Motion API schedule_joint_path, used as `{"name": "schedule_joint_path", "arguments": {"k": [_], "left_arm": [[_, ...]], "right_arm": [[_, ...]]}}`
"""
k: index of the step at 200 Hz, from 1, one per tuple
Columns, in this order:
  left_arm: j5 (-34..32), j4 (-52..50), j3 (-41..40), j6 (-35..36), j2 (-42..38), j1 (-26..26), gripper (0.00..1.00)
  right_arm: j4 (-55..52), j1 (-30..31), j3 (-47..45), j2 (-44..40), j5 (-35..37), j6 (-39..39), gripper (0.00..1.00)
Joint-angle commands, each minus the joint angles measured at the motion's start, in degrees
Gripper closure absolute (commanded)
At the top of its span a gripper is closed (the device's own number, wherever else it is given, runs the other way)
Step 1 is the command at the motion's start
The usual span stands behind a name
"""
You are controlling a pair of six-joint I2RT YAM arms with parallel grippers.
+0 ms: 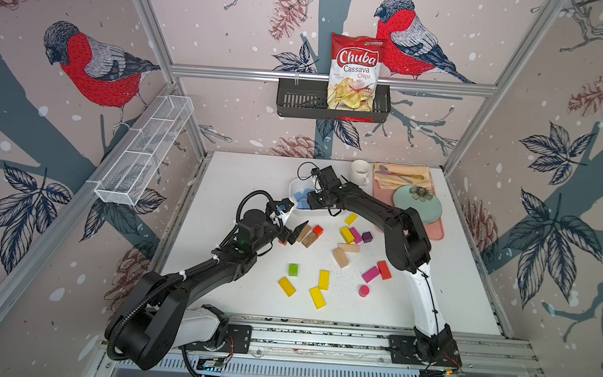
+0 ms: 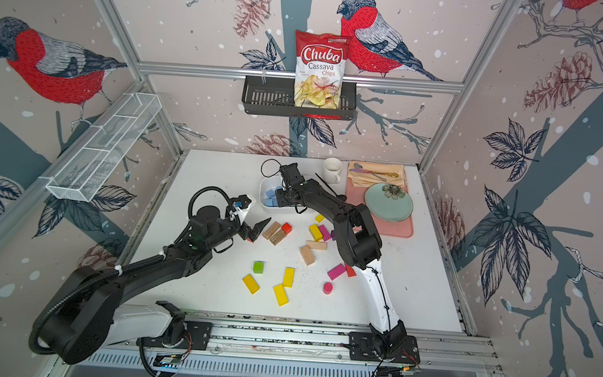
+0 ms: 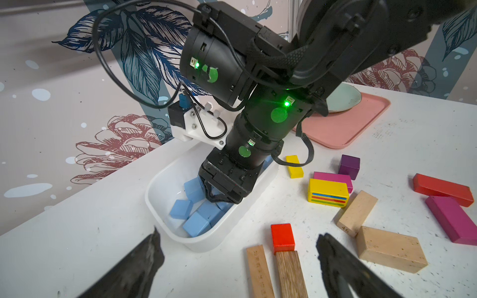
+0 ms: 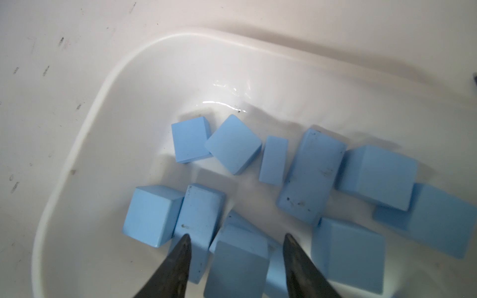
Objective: Pick out the blue building blocks
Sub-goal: Place the building block in the storage box.
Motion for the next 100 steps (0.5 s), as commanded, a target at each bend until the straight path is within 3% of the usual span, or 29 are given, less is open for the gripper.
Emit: {"name": "schedule_joint_path", "arguments": {"k": [1, 36, 84, 100], "left_arm": [[0.0, 3.0, -0.2, -0.4, -0.2, 0.1, 0.04], [-1.1, 3.1, -0.5, -1.0, -0.3, 0.0, 0.04], [-6.1, 4.5, -1.3, -3.6, -0.4, 0.1, 0.04], [-8.2, 4.8, -1.6, -4.1, -0.7, 0.1, 0.04]], "right_arm": [[-0.6, 0.1, 0.8, -0.4, -1.6, -0.1, 0.37], [-0.4, -0.1, 0.7, -3.0, -1.9, -0.3, 0.31], [4.5, -0.4, -5.7, -12.9, -2.2, -1.6, 0.04], [7.1, -0.5, -9.4, -17.4, -1.5, -2.2, 0.0]]}}
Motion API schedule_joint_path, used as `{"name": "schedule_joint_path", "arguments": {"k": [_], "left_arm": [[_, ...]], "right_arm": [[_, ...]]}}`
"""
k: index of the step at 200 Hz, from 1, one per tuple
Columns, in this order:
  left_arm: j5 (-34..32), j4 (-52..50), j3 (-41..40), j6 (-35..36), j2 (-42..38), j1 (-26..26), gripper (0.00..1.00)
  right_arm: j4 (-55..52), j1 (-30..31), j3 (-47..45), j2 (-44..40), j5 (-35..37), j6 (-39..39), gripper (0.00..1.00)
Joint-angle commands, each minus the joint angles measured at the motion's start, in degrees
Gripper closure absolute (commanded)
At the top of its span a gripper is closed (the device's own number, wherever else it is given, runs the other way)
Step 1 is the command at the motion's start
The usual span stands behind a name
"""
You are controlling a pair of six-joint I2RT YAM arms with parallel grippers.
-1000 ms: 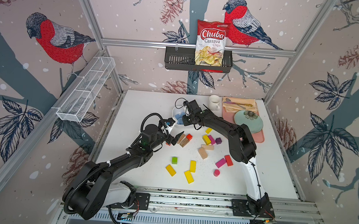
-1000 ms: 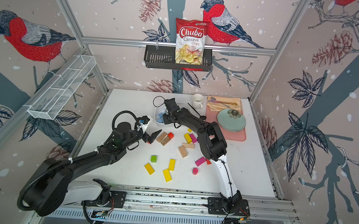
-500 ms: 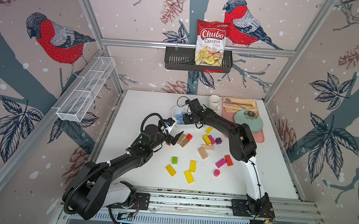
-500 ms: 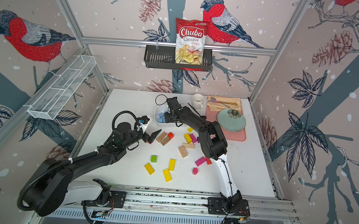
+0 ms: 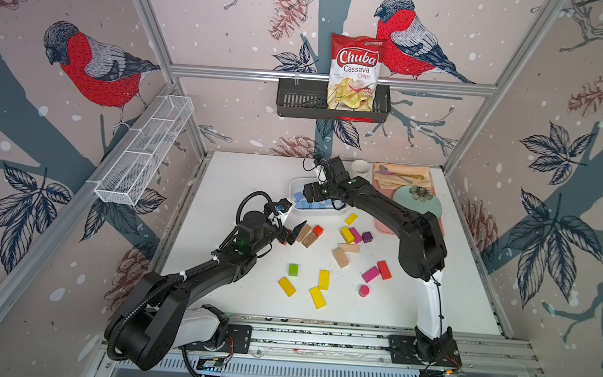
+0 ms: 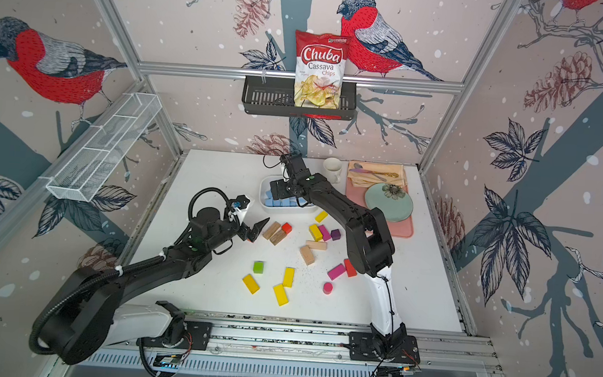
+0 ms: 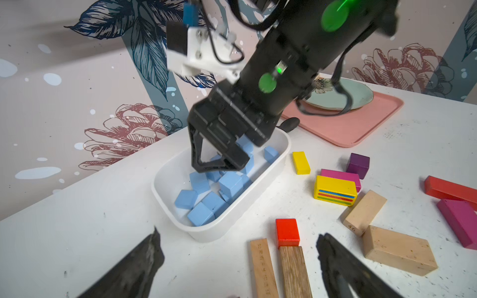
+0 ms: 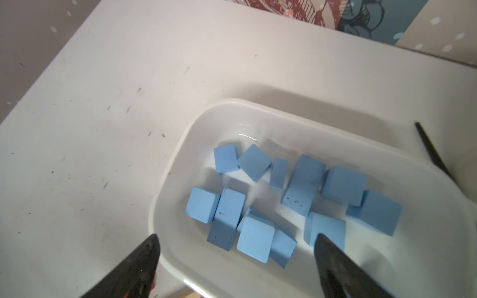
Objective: Pick out the blue building blocks
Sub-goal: Place the building block in the storage box, then reset both arms
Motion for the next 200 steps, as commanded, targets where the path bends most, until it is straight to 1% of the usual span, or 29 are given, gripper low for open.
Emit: {"name": "schedule_joint_path", "arguments": {"k": [1, 31, 51, 71, 99, 122, 168, 178, 188, 200], "left_arm": [[-4.4, 4.3, -0.4, -1.9, -0.5, 0.1, 0.04], [-9.8, 4.9, -1.0, -3.6, -1.7, 0.1, 0.04], [-15.8, 6.3, -2.1, -5.8, -3.1, 0.2, 0.04], [-21.6, 6.6, -2.9, -5.4, -4.5, 0.6, 0.04], [-27.5, 8.4, -4.6, -5.3, -5.7, 2.2, 0.04], [-29.2, 11.0, -6.5, -5.6, -5.7, 4.7, 0.04], [-31.1, 18.5, -11.1, -6.0, -2.5, 10.3, 0.04], [-31.1, 20.1, -12.1, -6.1, -1.6, 11.6, 0.04], [-32.8, 21.0, -12.1, -7.1, -1.2, 12.2, 0.04], [-31.4, 20.5, -12.0, -6.1, -1.4, 13.2, 0.04]], "right_arm": [[5.0, -0.3, -4.0, -5.4, 0.3, -1.9, 0.0], [11.2, -1.7, -13.4, -14.7, 1.4, -2.4, 0.0], [17.2, -3.5, -21.7, -21.8, 2.3, -2.2, 0.0], [23.1, -5.8, -30.4, -29.0, 4.6, -2.3, 0.0], [30.5, -10.5, -41.7, -37.8, 8.2, -0.2, 0.0], [35.0, -15.4, -50.0, -43.3, 10.2, 2.4, 0.0], [43.2, -24.7, -65.5, -48.6, 22.0, 7.3, 0.0], [45.7, -26.7, -68.9, -50.4, 23.5, 7.6, 0.01], [49.2, -28.3, -72.3, -51.2, 24.5, 7.1, 0.0], [52.8, -29.8, -75.8, -51.7, 26.5, 6.8, 0.01]]}}
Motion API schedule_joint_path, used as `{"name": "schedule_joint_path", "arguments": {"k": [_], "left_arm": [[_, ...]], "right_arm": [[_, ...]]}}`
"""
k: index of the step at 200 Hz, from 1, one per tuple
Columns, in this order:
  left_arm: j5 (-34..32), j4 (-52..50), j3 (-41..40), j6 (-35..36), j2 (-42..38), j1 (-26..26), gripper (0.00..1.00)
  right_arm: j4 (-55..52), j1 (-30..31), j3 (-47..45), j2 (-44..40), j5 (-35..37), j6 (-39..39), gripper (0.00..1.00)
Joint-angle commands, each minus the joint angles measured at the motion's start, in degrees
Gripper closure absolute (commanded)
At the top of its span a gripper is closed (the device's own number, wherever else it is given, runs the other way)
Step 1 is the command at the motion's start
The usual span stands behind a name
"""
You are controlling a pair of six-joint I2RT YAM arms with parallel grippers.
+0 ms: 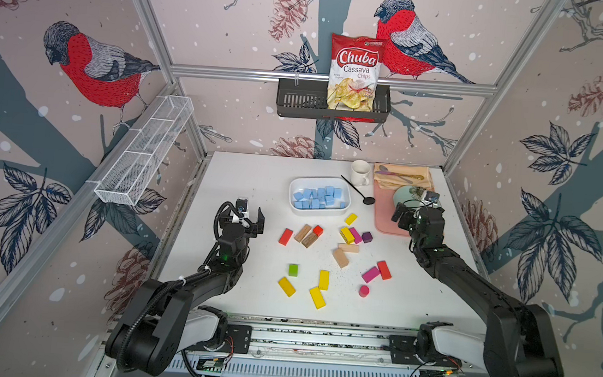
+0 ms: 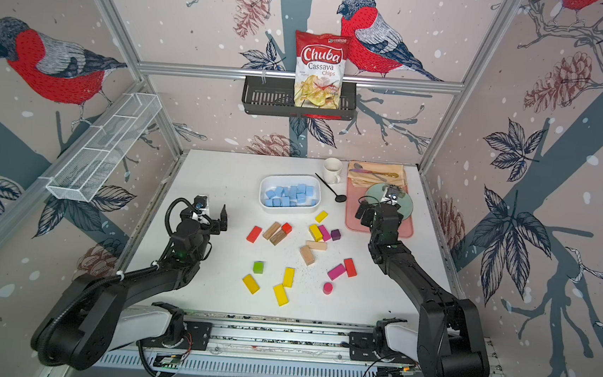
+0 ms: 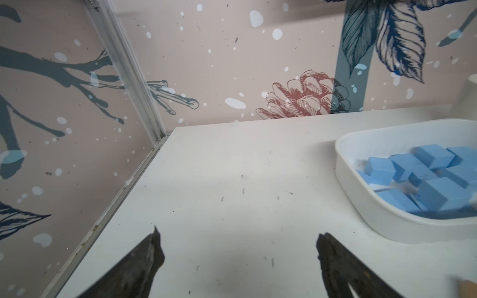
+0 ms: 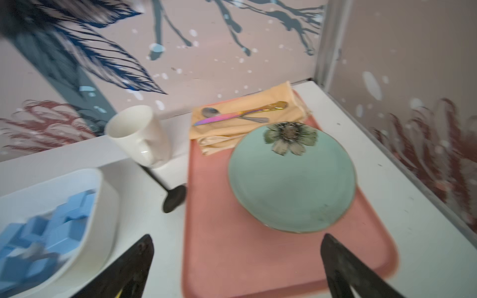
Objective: Pick out the blue building blocks
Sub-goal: Reset both arms
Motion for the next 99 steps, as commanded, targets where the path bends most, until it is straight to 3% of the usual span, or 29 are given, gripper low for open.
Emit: {"name": "schedule_joint_path", "arguments": {"k": [1, 34, 99], "left_arm": [[-0.8, 6.8, -0.1, -0.4, 0.2, 1.6, 0.04], [-1.8, 10.3, -1.8, -0.5, 2.5, 4.0, 0.04], [1.0, 17.0, -1.9, -5.8, 12.6, 9.4, 0.04]], "right_arm": [[11.1, -2.4, -5.0, -1.4, 6.2, 1.2, 0.01], [23.6, -4.3, -12.8, 0.2, 8.3, -3.6, 0.01], [42.1, -2.6, -17.3, 10.1, 7.3, -13.9, 0.0]]}}
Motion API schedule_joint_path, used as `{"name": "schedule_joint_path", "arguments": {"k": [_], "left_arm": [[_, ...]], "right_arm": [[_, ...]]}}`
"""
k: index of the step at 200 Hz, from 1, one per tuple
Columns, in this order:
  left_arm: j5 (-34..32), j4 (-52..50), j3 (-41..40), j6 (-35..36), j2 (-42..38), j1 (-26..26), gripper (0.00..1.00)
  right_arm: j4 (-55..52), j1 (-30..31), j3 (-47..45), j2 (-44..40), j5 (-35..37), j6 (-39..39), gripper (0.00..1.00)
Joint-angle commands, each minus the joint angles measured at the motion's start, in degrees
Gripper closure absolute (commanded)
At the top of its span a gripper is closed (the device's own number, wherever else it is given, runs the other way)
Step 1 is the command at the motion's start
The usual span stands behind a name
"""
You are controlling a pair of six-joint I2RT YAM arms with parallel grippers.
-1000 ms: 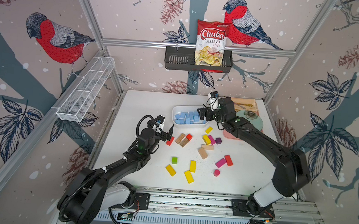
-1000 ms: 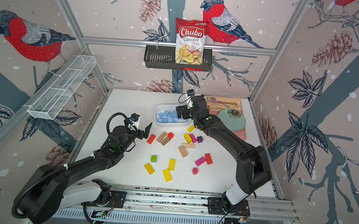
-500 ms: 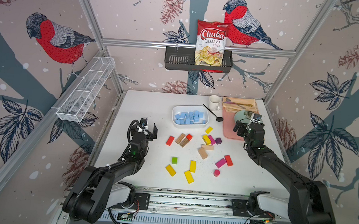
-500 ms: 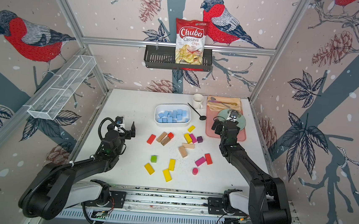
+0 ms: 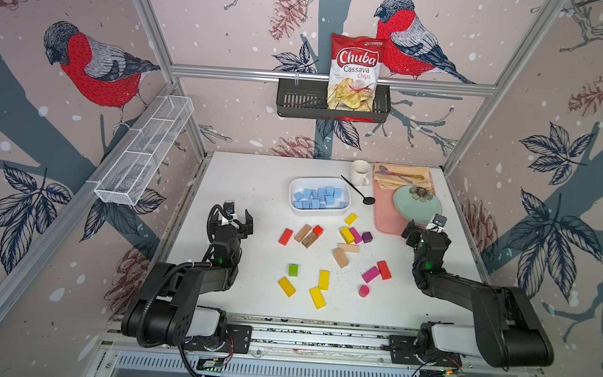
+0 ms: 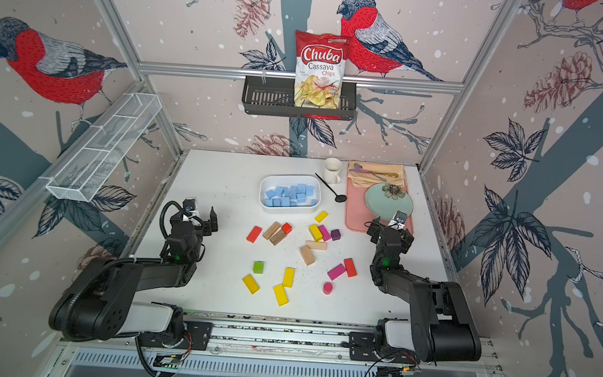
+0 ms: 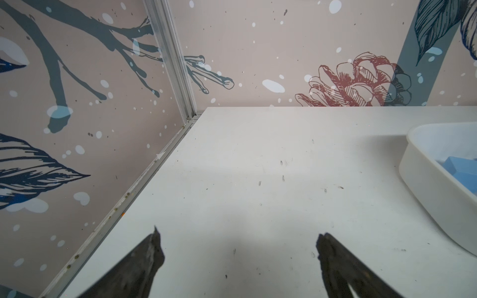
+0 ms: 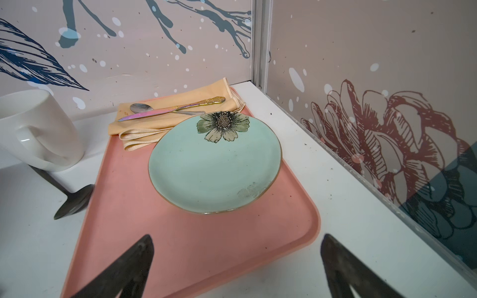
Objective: Pick out the blue building blocks
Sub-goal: Reset both arms
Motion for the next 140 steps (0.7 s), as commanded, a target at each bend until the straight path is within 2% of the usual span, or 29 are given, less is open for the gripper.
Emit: {"name": "schedule_joint_path", "arguments": {"k": [1, 21, 32, 68, 85, 102, 123, 130, 140], "left_arm": [[0.9, 5.9, 0.9, -3.1, 2.4, 1.4, 0.04], [2.5, 6.3, 1.4, -4.4, 4.6, 2.8, 0.04], [3.8, 6.7, 1.6, -5.2, 5.9, 3.8, 0.04], [8.7, 5.5, 2.5, -4.3, 6.5, 4.8, 0.04], [12.0, 4.7, 3.1, -3.0, 6.7, 4.9, 0.04], [14.8, 4.3, 3.3, -1.9, 6.8, 4.9, 0.04], [16.4, 4.7, 3.0, -1.2, 6.6, 4.9, 0.04], [16.4, 4.7, 3.0, -1.2, 6.7, 4.9, 0.04], [16.5, 4.6, 3.1, -1.2, 6.7, 4.9, 0.04]], "right_arm": [[13.6, 1.2, -1.6, 1.7, -0.6, -6.8, 0.0], [21.2, 1.5, -3.9, 4.9, 0.3, -7.7, 0.01], [19.4, 1.2, -3.8, 4.0, 0.0, -7.2, 0.0], [25.8, -0.7, -8.1, 3.2, -6.9, -7.1, 0.0], [31.7, -1.8, -10.7, 5.4, -11.0, -7.2, 0.0], [38.9, -1.5, -11.3, 9.5, -10.3, -8.1, 0.01], [28.3, -2.0, -8.6, 6.0, -10.8, -6.9, 0.0], [27.4, -2.9, -7.8, 6.4, -11.9, -6.3, 0.0], [25.0, -3.0, -5.5, 7.6, -9.7, -5.3, 0.0]]}}
